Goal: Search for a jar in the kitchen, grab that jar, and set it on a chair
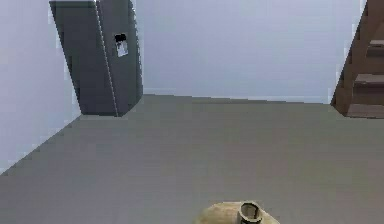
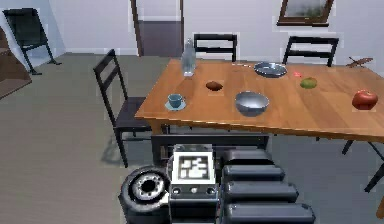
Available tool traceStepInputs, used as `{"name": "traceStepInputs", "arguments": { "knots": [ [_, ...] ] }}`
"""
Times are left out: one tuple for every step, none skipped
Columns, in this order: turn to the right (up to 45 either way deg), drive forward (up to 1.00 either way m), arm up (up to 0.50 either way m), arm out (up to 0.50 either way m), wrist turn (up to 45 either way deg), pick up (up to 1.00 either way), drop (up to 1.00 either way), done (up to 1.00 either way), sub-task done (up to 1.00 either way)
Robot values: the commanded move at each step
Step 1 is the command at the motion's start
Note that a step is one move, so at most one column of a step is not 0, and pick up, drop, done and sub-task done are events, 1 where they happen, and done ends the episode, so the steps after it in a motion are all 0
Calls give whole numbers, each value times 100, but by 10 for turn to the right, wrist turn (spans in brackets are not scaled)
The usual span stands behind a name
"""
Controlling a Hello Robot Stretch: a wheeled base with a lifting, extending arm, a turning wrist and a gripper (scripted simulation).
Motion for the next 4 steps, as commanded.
{"name": "traceStepInputs", "arguments": {
  "knots": [
    [0,0,0,48,0,0,0,0,0],
    [0,0,0,0,450,0,0,0,0],
    [0,0,0,0,450,0,0,0,0],
    [0,0,0,0,450,0,0,0,0]
  ]
}}
